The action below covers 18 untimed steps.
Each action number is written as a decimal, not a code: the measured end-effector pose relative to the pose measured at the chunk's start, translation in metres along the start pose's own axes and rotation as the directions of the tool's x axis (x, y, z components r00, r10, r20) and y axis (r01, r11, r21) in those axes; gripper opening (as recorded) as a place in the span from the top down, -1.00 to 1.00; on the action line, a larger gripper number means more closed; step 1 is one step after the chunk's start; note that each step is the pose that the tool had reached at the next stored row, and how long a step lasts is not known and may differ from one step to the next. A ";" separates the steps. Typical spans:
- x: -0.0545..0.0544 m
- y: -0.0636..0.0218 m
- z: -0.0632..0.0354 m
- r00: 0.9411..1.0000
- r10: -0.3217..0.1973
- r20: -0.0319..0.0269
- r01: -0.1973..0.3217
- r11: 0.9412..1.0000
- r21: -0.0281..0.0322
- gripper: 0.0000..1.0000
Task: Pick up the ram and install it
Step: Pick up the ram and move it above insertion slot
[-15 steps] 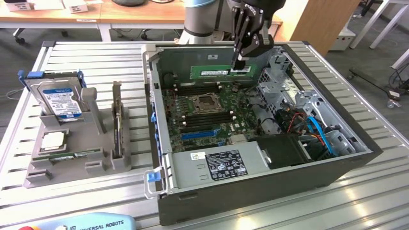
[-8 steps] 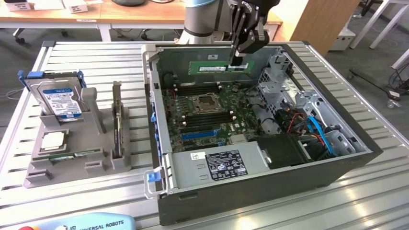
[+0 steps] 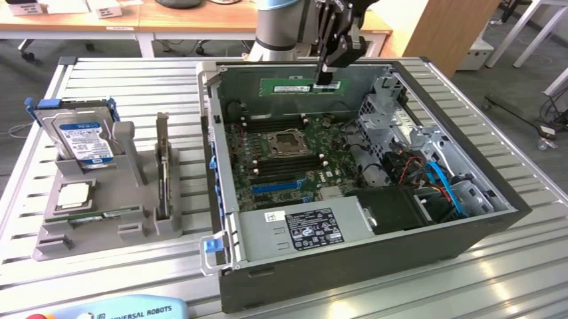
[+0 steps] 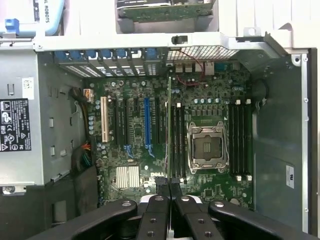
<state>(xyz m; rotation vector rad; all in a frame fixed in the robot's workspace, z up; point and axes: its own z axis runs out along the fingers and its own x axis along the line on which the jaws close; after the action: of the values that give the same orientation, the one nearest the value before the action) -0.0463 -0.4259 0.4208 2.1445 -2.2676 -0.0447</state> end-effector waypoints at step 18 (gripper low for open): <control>-0.020 0.0011 0.0012 1.000 0.012 0.000 -0.012 1.000 0.002 0.76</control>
<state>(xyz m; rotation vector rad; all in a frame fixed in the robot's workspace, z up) -0.0463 -0.4062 0.4197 2.1325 -2.2812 -0.0426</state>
